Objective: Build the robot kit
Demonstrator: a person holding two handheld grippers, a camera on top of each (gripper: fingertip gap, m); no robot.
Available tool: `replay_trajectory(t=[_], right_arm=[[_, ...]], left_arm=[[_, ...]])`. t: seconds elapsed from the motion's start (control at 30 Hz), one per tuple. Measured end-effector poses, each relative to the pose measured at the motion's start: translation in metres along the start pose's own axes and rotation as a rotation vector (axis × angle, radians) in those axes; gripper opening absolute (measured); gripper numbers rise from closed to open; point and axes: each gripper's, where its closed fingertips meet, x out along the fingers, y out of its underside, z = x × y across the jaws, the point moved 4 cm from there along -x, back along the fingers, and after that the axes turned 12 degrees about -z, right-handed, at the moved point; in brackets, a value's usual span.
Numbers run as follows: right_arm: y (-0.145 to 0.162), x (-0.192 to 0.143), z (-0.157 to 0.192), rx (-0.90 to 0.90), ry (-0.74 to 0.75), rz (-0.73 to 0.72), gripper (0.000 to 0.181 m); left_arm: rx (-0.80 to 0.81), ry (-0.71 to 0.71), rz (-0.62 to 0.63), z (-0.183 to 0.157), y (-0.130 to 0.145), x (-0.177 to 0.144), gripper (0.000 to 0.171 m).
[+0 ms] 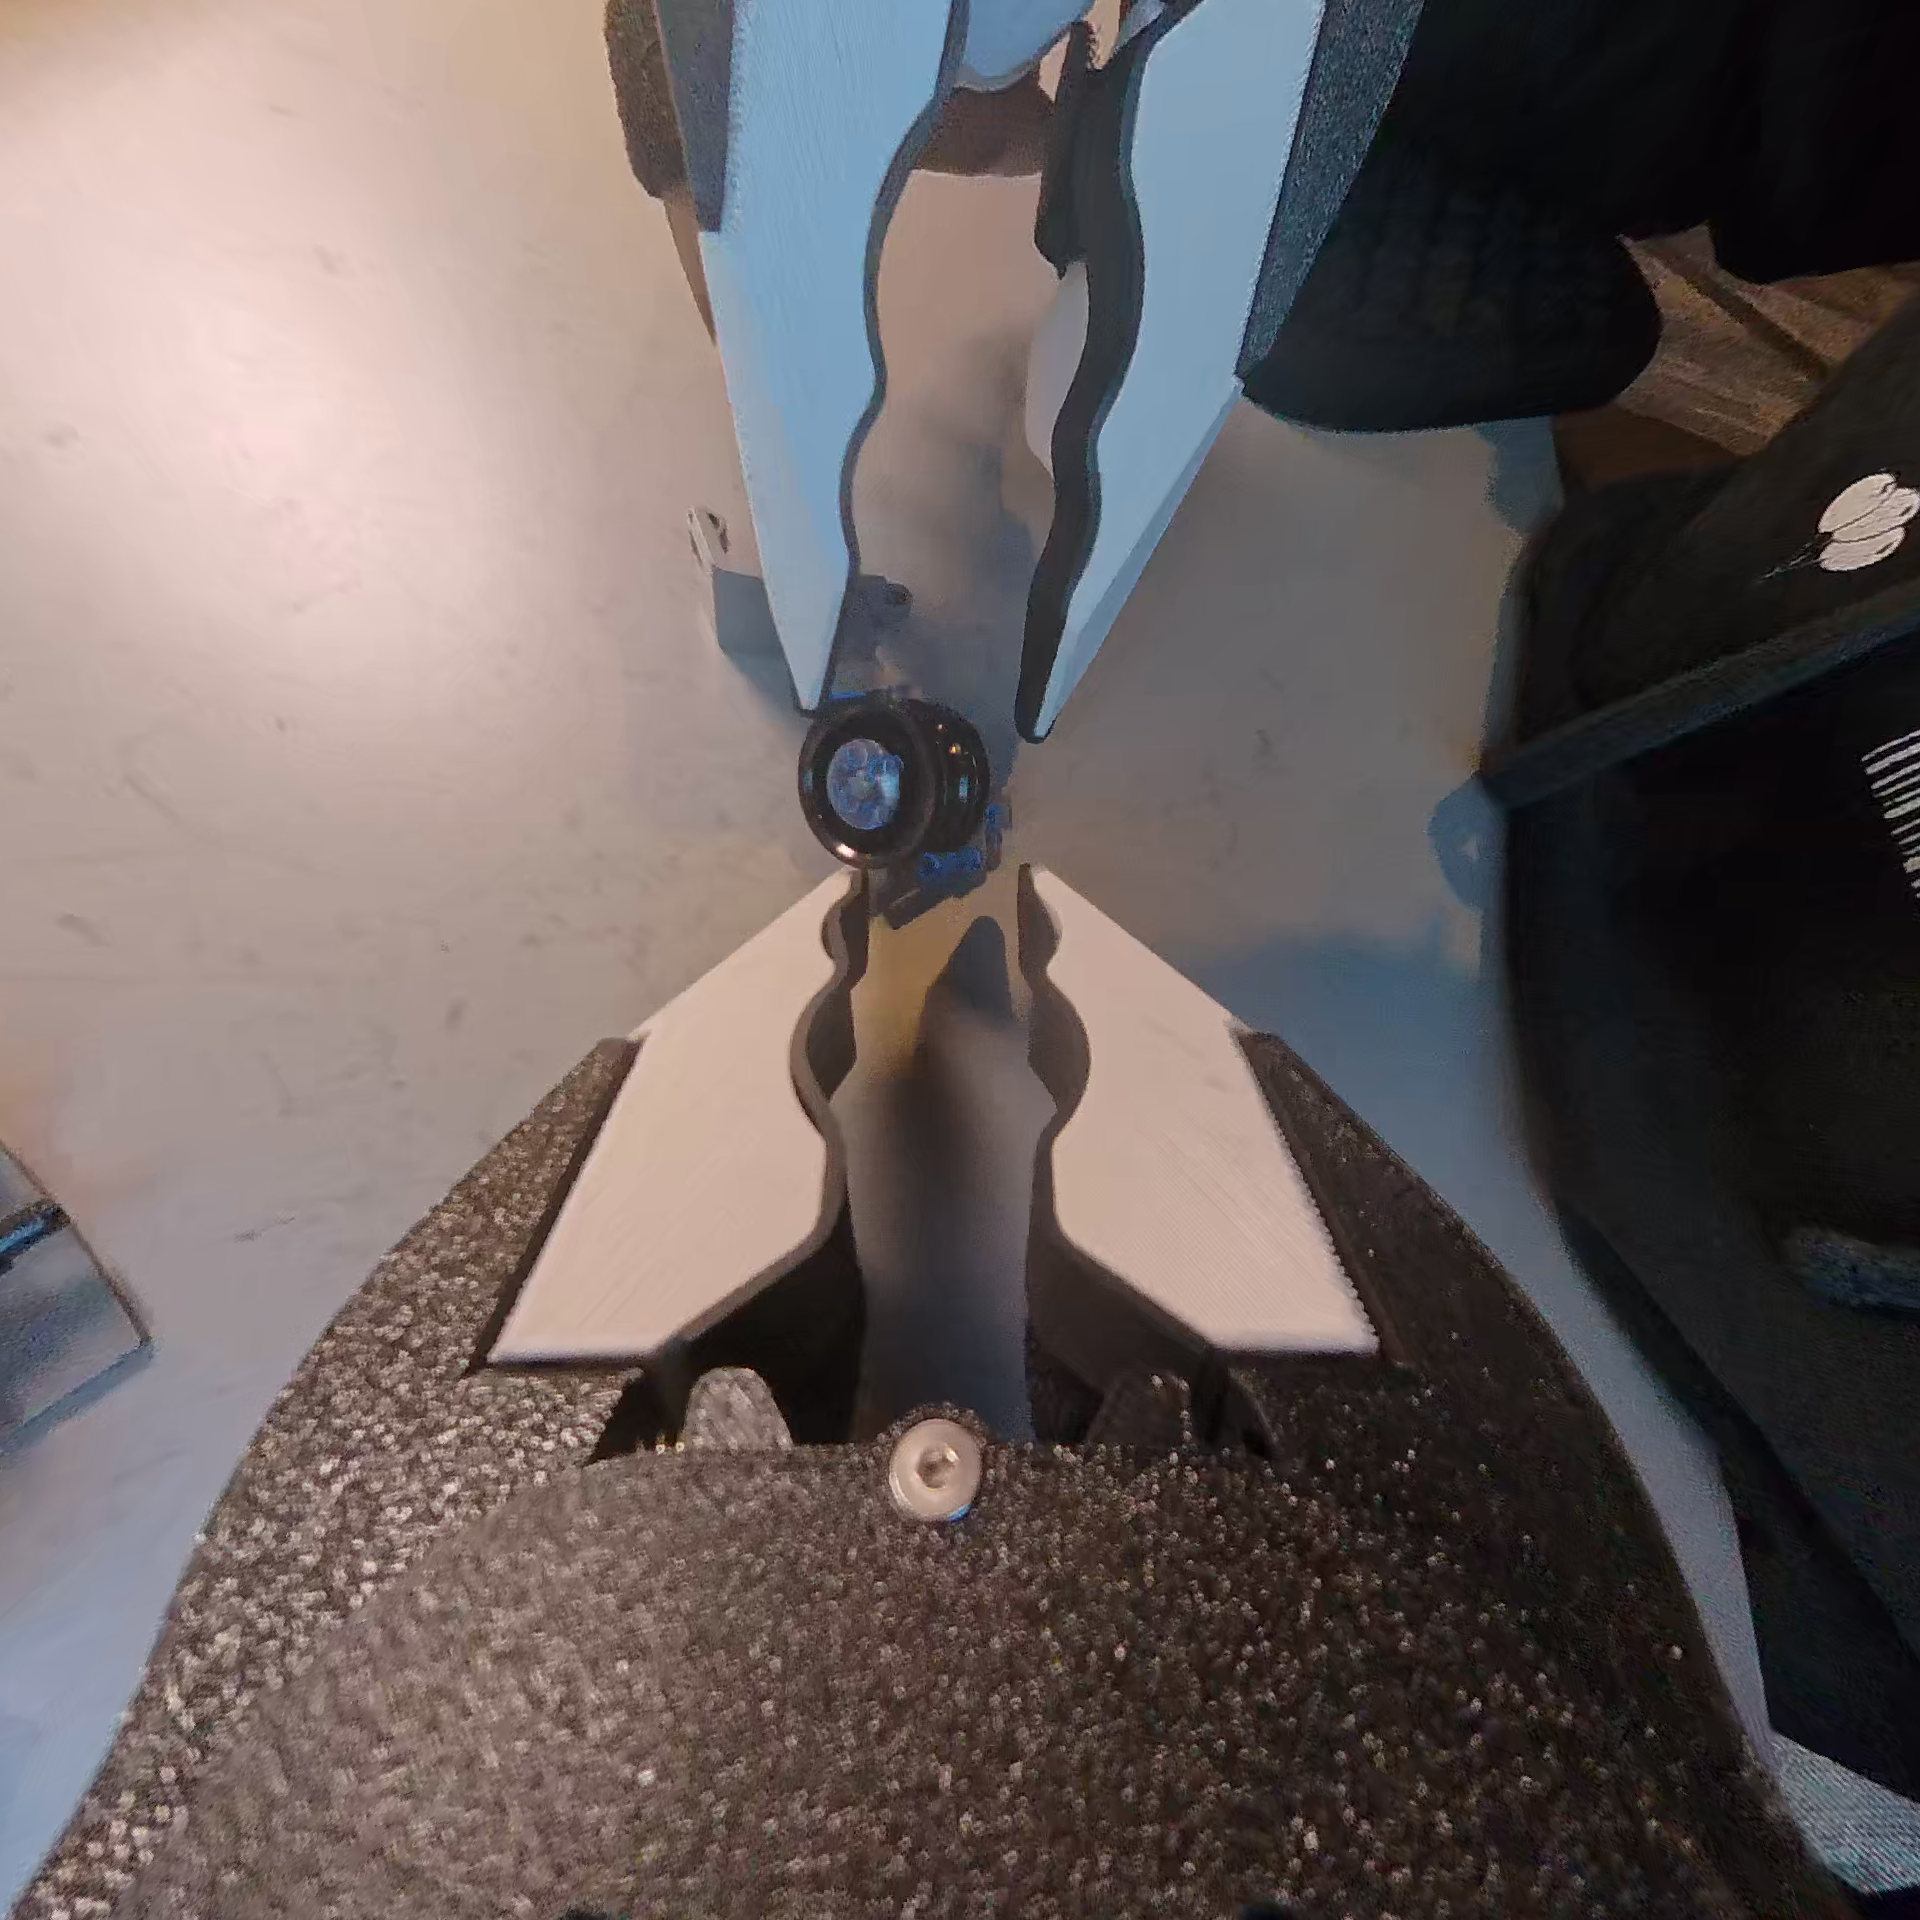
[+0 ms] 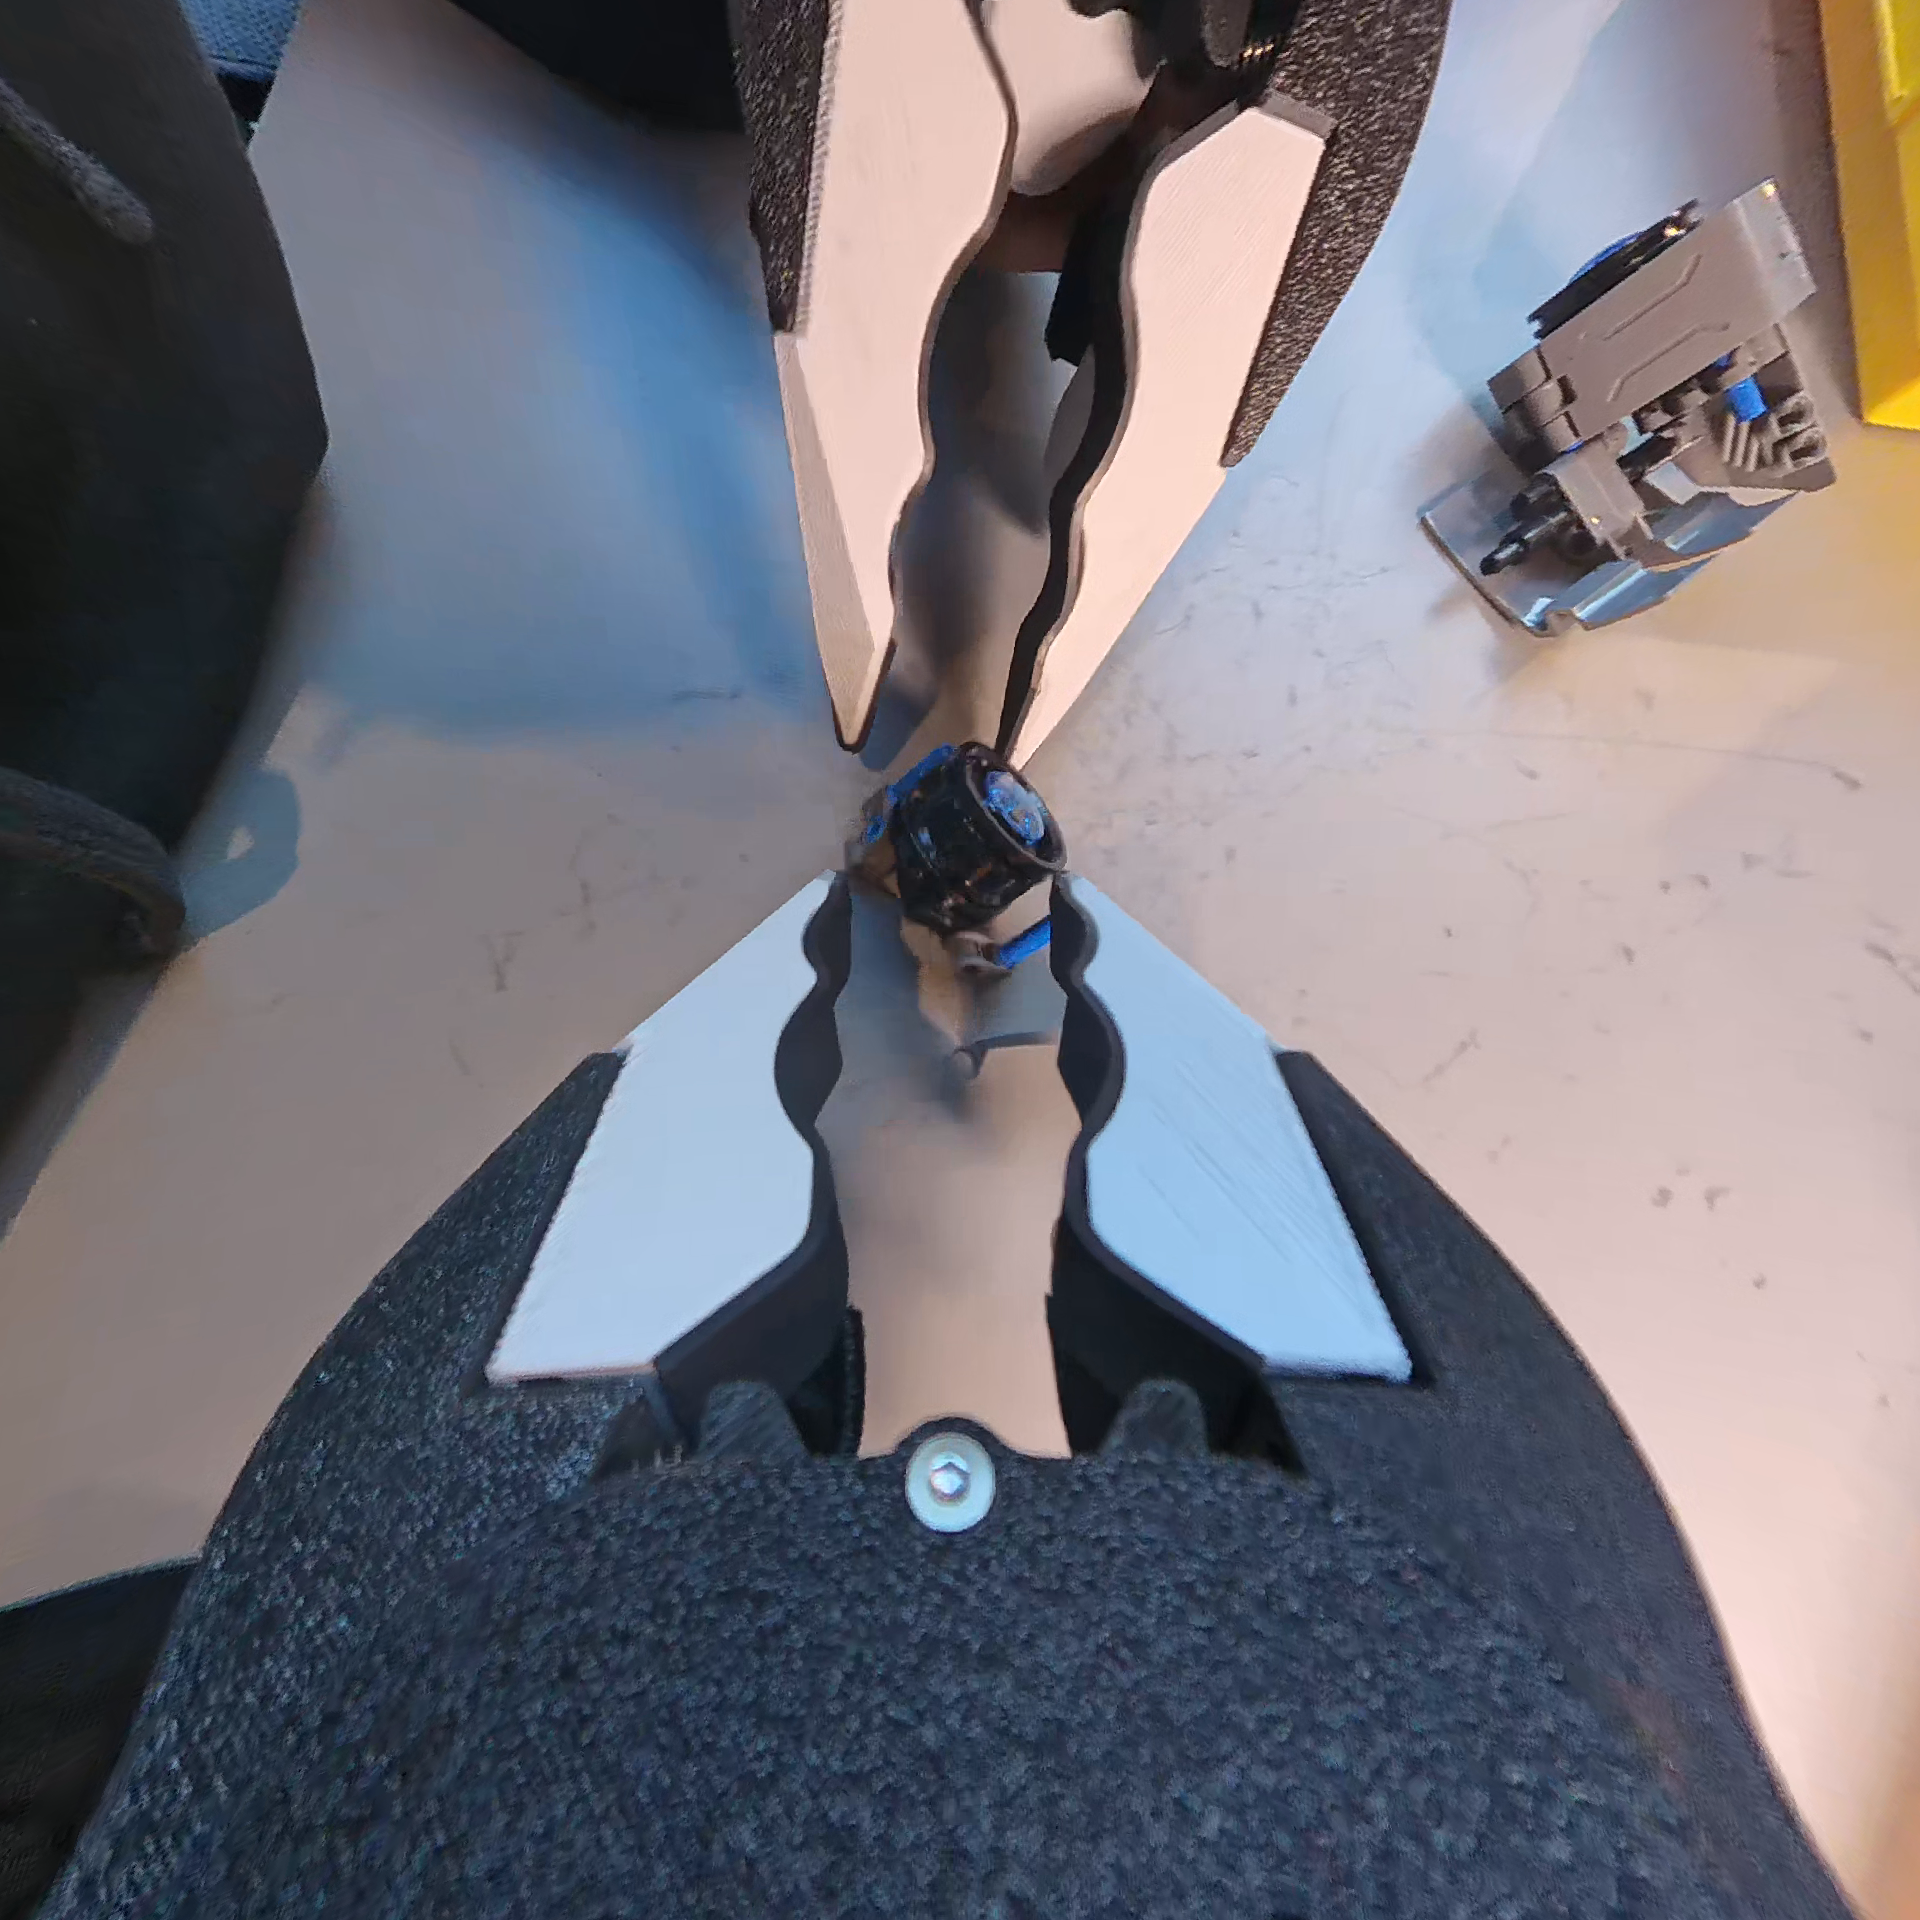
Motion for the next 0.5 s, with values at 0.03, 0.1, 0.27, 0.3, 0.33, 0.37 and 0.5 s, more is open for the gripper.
replay_trajectory(t=[0.03, 0.1, 0.27, 0.3, 0.33, 0.37, 0.5], right_arm=[[-0.001, 0.0, -0.001, 0.004, 0.006, -0.003, 0.038], [0.0, 0.001, -0.002, 0.002, 0.019, 0.008, 0.037], [0.001, 0.002, -0.003, -0.01, 0.078, -0.001, 0.034], [0.001, 0.001, -0.004, -0.011, 0.099, -0.012, 0.034], [0.001, 0.001, -0.005, -0.012, 0.126, -0.027, 0.034], [0.001, 0.0, -0.005, -0.006, 0.151, -0.044, 0.034], [-0.005, -0.006, -0.008, 0.029, 0.28, -0.151, 0.034]], left_arm=[[0.01, -0.006, 0.0, 0.0, 0.0, 0.001, 0.026], [0.031, -0.013, -0.006, -0.001, -0.002, 0.002, 0.023], [0.062, -0.041, -0.01, -0.001, -0.003, 0.004, 0.021], [0.06, -0.047, -0.016, -0.001, -0.004, 0.004, 0.022], [0.058, -0.057, -0.027, 0.001, -0.005, 0.003, 0.022], [0.055, -0.063, -0.04, 0.002, -0.007, 0.002, 0.022], [0.031, -0.087, -0.119, 0.006, -0.017, -0.004, 0.022]])
